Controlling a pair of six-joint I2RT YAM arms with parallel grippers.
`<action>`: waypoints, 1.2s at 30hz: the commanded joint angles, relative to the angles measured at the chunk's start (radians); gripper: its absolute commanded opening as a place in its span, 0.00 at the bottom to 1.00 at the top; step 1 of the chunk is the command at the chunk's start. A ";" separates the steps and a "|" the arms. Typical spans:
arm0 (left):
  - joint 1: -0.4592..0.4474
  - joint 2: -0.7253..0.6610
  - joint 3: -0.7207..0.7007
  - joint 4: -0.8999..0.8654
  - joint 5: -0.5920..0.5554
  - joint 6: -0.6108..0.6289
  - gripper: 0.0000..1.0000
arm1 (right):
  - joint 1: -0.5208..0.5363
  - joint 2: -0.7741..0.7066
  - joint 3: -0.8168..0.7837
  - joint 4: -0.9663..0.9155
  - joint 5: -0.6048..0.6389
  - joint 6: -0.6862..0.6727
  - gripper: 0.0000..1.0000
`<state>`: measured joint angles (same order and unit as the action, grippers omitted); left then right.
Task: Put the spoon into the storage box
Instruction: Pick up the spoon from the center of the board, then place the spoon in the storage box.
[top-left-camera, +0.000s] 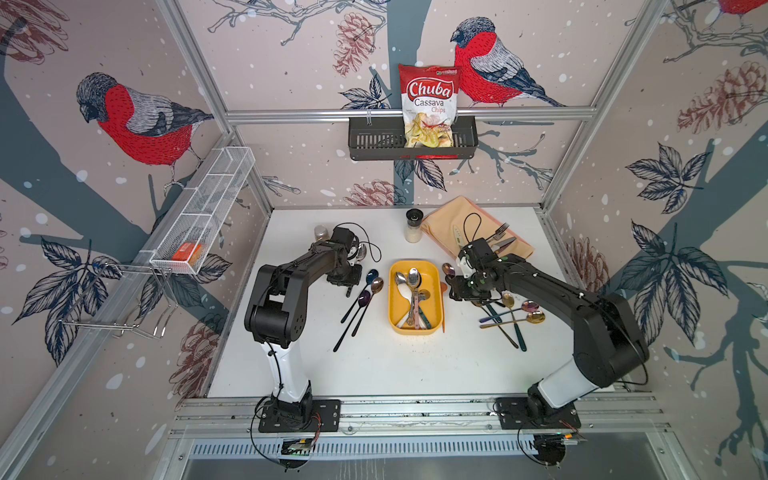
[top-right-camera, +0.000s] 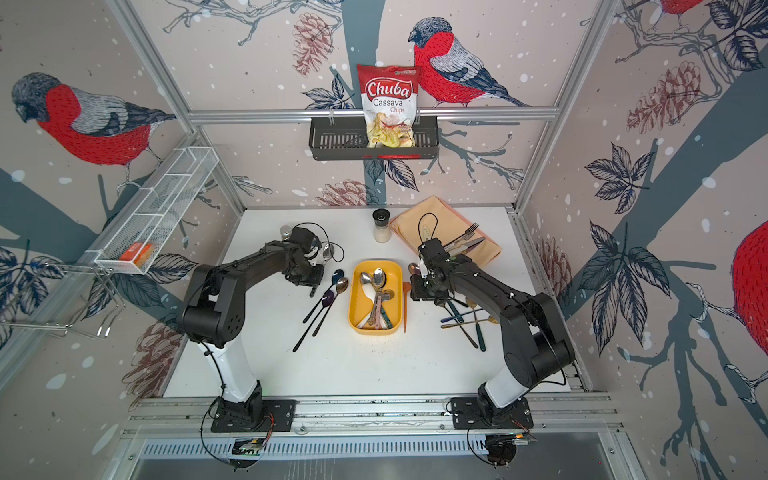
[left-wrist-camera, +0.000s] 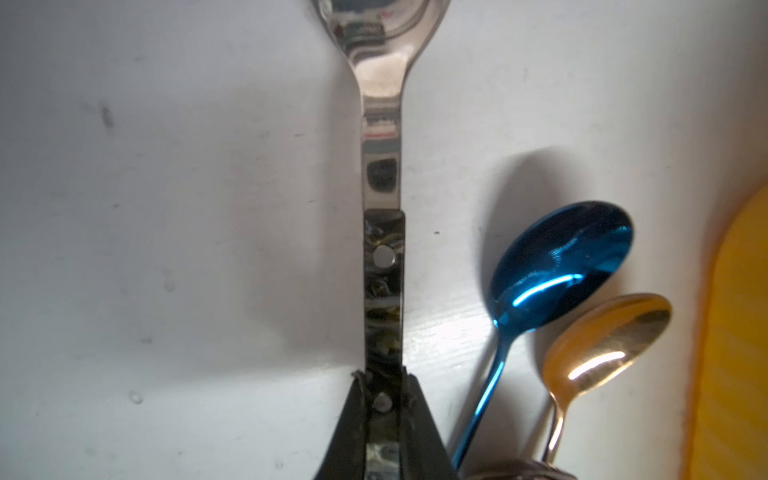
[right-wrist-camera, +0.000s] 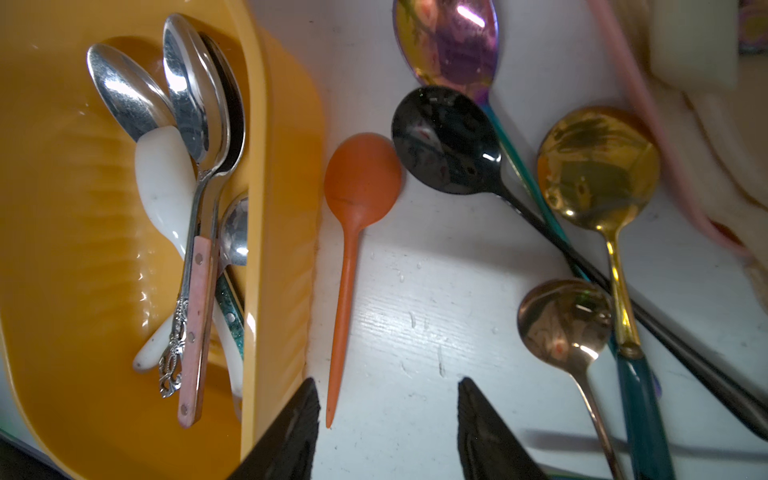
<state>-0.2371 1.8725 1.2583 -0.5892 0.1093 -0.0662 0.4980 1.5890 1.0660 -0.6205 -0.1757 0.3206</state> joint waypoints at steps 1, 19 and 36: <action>-0.003 -0.045 0.013 -0.014 0.023 -0.034 0.07 | 0.003 0.002 0.009 0.003 0.007 0.015 0.55; -0.155 -0.292 0.000 -0.040 0.200 -0.334 0.06 | 0.001 -0.023 -0.006 0.032 0.049 0.042 0.56; -0.369 -0.326 -0.156 0.167 0.239 -0.644 0.04 | -0.019 -0.084 -0.060 0.062 0.076 0.063 0.57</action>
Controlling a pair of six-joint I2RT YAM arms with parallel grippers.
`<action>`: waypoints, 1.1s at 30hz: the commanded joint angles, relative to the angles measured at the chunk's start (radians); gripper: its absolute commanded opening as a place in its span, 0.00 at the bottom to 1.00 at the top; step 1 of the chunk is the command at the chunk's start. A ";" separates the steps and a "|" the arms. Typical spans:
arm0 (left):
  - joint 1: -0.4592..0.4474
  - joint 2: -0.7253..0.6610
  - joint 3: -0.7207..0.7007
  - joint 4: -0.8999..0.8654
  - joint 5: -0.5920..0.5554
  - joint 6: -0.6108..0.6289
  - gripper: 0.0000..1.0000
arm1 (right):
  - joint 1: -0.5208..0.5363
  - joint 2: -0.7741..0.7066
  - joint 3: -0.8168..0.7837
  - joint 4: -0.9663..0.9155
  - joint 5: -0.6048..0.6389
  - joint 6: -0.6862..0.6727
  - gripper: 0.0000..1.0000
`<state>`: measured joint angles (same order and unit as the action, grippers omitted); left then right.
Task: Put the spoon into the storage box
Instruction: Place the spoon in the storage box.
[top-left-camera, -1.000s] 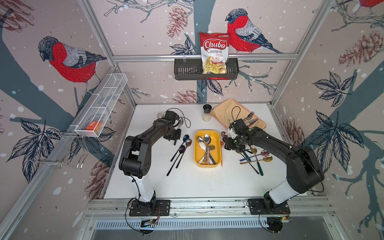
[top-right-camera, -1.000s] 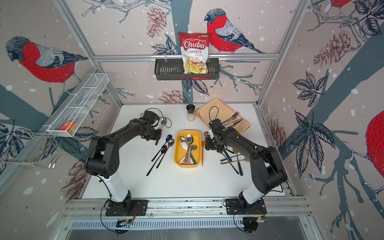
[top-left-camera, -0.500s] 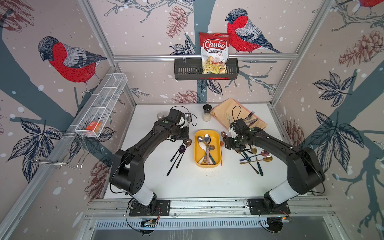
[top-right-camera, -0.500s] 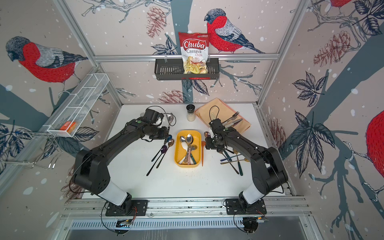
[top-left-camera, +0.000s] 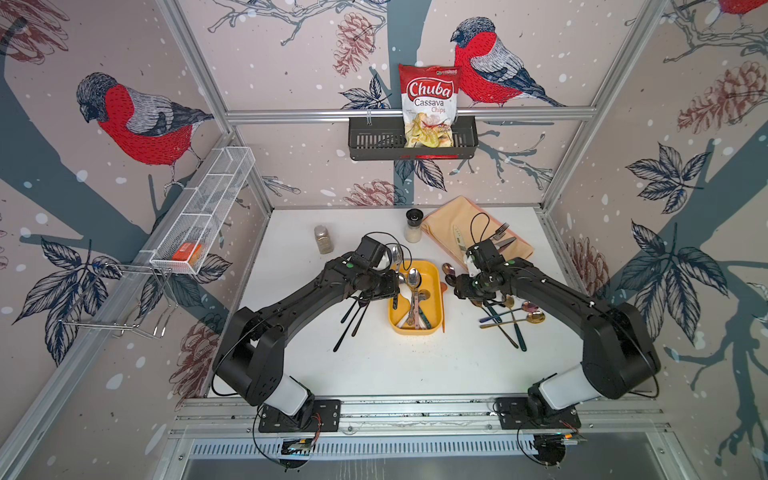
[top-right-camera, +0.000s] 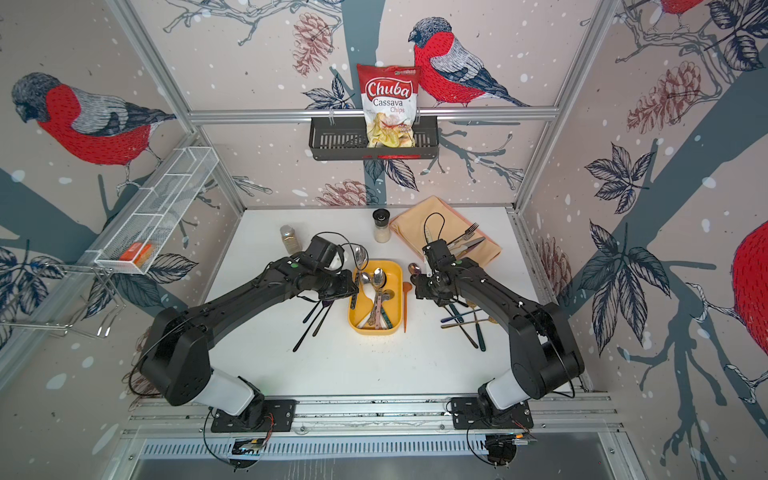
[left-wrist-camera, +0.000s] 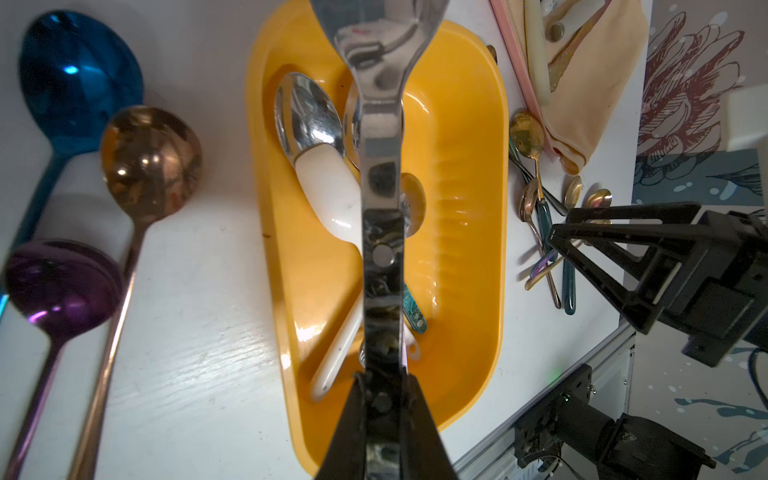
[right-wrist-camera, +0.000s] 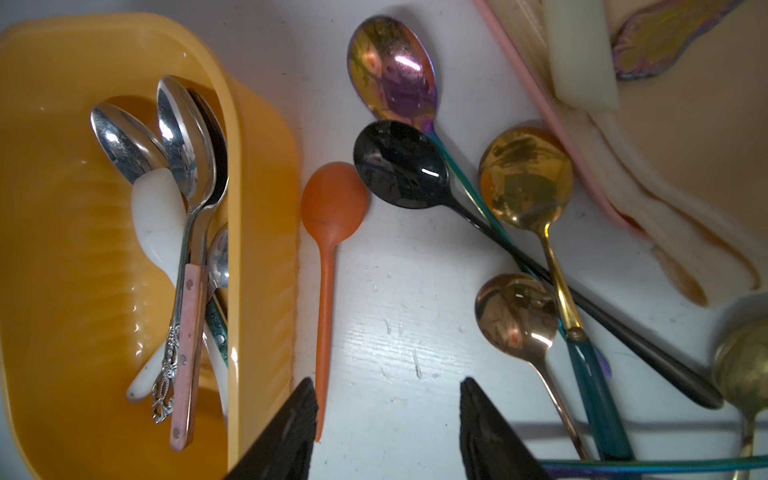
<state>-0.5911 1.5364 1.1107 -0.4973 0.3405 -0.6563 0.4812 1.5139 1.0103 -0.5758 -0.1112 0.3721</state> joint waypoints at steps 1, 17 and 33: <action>-0.023 0.015 -0.017 0.091 0.008 -0.065 0.04 | -0.002 -0.010 -0.008 0.016 0.012 0.010 0.56; -0.085 0.115 -0.074 0.191 0.020 -0.156 0.03 | -0.010 -0.024 -0.035 0.028 0.001 0.012 0.56; -0.096 0.208 -0.059 0.198 0.062 -0.154 0.11 | -0.009 -0.022 -0.044 0.032 -0.002 0.013 0.56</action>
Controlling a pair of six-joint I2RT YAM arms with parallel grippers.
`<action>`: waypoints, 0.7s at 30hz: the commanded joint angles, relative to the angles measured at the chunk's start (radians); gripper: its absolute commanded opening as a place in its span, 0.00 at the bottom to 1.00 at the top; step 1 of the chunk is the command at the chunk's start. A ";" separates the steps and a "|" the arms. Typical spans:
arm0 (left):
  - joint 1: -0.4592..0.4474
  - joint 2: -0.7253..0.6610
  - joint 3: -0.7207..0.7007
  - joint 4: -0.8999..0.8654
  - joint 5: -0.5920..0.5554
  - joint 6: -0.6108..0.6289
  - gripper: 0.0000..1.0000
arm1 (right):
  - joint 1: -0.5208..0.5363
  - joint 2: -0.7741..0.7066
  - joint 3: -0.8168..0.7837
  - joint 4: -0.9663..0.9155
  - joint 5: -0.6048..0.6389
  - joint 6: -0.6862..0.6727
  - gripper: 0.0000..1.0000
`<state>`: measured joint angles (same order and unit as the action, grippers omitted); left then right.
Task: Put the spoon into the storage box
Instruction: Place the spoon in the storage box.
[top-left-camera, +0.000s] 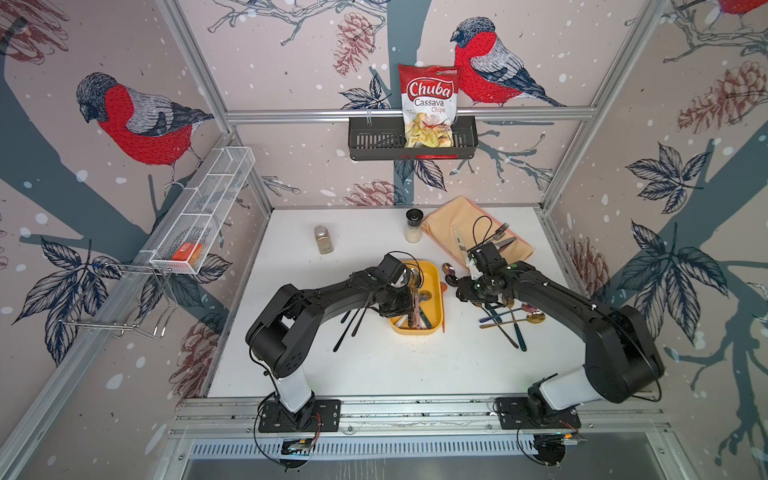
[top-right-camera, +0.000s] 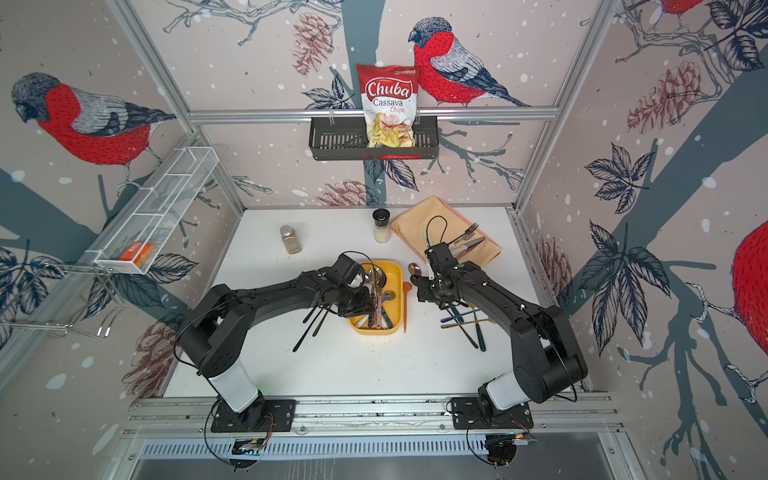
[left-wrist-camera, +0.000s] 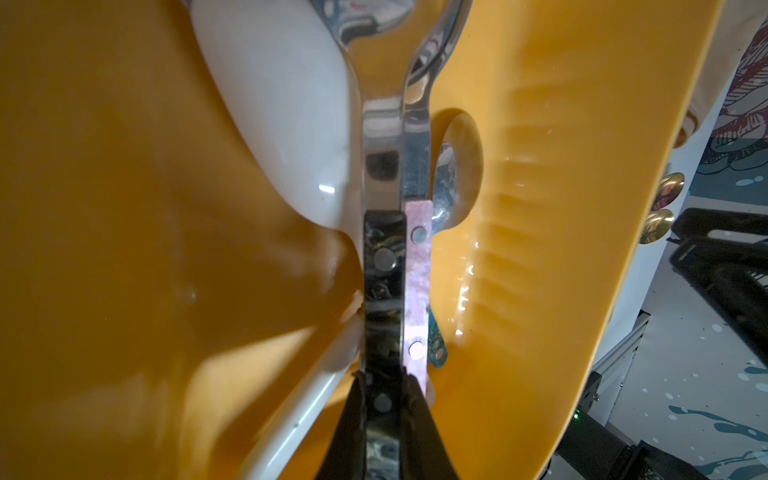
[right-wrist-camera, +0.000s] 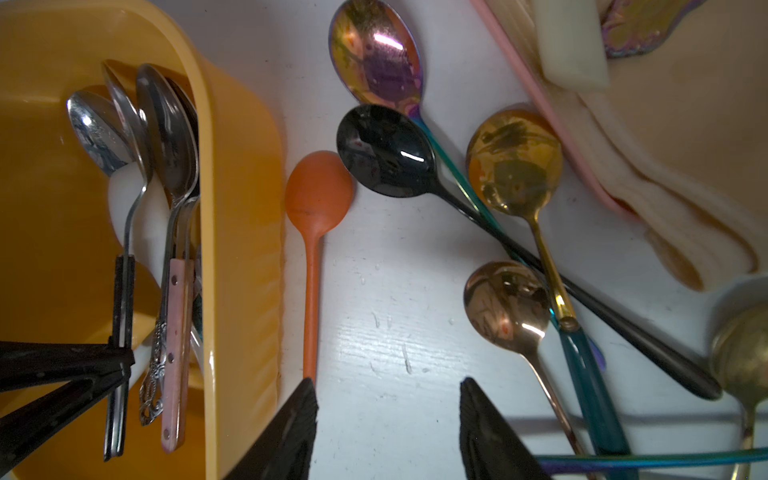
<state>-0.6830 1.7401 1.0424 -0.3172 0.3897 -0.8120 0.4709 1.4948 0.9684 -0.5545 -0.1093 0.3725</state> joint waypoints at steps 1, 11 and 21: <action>-0.004 0.004 0.011 0.018 0.011 0.003 0.13 | 0.000 -0.003 -0.001 0.011 -0.004 0.013 0.56; -0.005 -0.004 0.133 -0.115 -0.031 0.144 0.35 | 0.000 0.004 0.004 0.010 -0.008 0.008 0.57; 0.017 -0.076 0.244 -0.386 -0.256 0.407 0.34 | 0.001 0.013 0.009 0.013 -0.009 0.002 0.57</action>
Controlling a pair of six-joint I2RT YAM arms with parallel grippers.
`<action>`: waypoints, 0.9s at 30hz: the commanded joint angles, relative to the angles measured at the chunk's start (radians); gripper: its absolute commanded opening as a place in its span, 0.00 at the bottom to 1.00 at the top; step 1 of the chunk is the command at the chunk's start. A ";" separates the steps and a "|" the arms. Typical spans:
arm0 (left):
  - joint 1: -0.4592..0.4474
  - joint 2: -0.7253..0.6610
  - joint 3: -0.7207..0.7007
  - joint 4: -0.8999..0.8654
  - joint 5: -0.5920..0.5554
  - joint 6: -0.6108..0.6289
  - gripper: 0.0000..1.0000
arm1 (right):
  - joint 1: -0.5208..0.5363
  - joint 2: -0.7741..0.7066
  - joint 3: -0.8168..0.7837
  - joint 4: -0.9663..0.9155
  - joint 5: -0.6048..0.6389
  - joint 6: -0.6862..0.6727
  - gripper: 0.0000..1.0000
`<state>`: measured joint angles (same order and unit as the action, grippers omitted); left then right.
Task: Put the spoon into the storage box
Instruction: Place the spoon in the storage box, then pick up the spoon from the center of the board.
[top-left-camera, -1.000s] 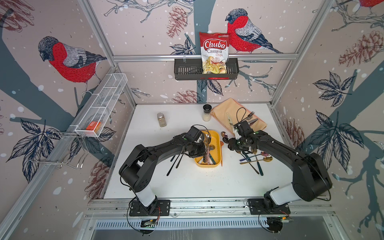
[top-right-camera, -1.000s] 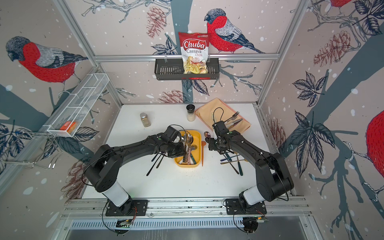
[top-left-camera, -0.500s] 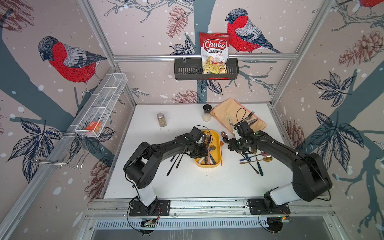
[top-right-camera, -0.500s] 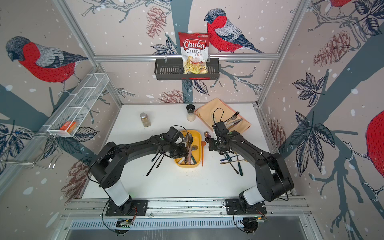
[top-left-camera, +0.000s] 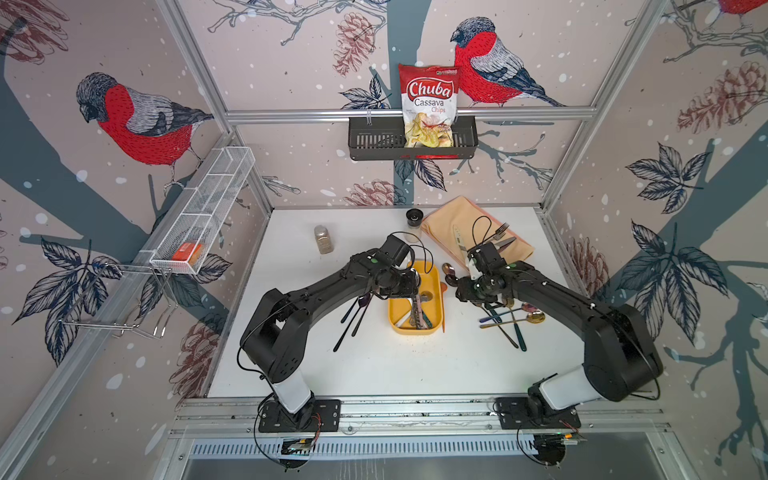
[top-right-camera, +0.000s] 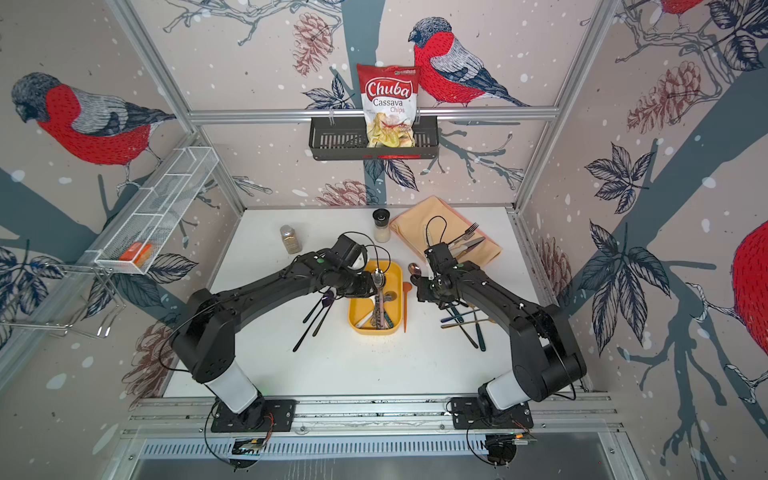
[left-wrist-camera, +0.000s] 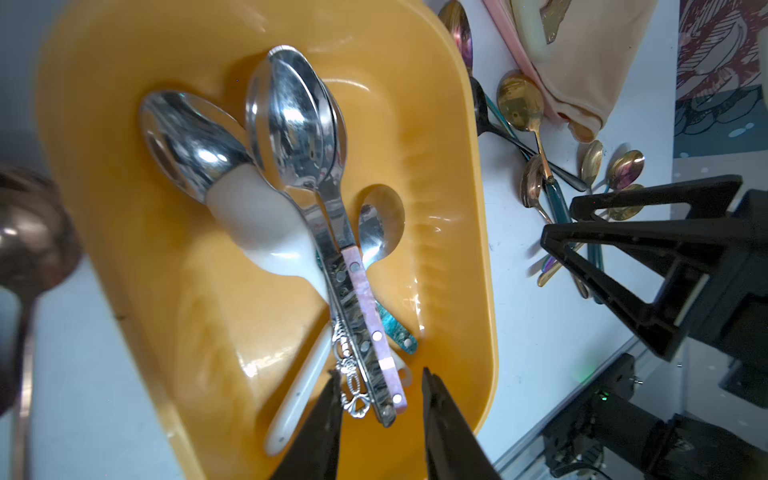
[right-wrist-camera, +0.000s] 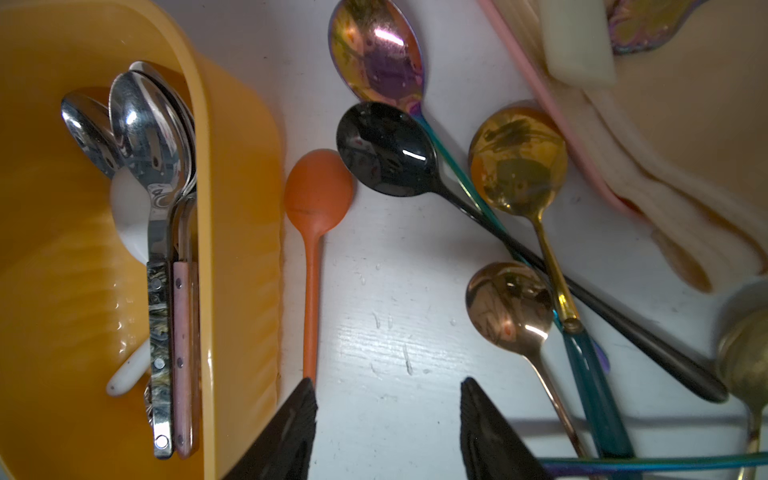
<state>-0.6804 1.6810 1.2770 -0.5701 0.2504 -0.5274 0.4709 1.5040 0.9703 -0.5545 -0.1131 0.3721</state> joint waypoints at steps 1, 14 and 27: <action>0.025 -0.022 0.004 -0.155 -0.140 0.148 0.34 | 0.001 0.005 0.009 0.013 -0.009 0.002 0.57; 0.207 -0.142 -0.243 -0.129 -0.225 0.278 0.30 | 0.002 0.015 0.015 0.011 -0.013 -0.004 0.57; 0.247 -0.068 -0.327 -0.069 -0.277 0.301 0.27 | 0.001 0.012 0.015 0.004 -0.008 -0.006 0.57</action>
<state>-0.4393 1.5993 0.9501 -0.6556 -0.0002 -0.2379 0.4709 1.5188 0.9844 -0.5541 -0.1234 0.3683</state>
